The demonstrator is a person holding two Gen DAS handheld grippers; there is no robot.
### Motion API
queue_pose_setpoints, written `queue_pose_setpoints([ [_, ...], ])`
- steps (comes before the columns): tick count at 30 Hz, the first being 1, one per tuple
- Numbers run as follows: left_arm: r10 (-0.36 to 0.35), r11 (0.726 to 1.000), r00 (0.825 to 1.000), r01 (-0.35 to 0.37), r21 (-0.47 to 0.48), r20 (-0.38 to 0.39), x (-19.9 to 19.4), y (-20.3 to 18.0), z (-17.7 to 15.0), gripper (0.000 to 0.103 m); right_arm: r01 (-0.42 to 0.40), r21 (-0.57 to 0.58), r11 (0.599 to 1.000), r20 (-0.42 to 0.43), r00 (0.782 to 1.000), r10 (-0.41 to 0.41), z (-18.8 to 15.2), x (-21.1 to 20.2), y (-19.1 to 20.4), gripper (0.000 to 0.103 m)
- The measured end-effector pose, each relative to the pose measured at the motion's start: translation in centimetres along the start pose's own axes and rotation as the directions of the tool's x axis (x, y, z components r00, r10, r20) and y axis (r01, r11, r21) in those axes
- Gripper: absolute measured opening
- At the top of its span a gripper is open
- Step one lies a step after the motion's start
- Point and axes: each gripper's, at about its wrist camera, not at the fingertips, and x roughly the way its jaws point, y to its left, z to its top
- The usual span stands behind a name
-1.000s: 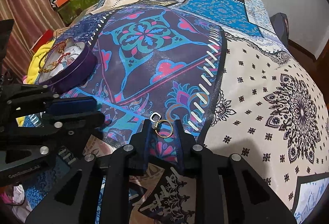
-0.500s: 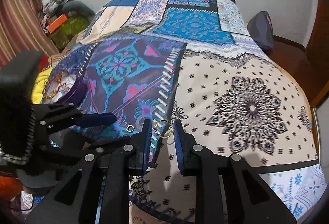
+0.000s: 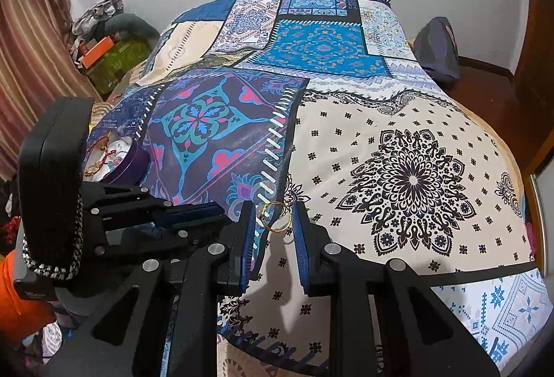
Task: Organize jewelry
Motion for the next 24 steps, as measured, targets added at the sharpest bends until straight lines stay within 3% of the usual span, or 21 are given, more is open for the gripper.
queue_pose_setpoints([
  [14, 0.033, 0.996, 0.996, -0.025, -0.086, 0.088, -5.8, 1.9, -1.9, 0.008, -0.003, -0.042, 0.999, 0.061, 0.998, 0.006, 1.8, -2.0, 2.8, 0.019],
  [24, 0.11, 0.984, 0.969, -0.075, -0.158, 0.222, -13.2, 5.4, -2.6, 0.008, -0.035, -0.091, 0.995, 0.141, 0.989, 0.048, 4.0, -3.4, 7.3, 0.019],
])
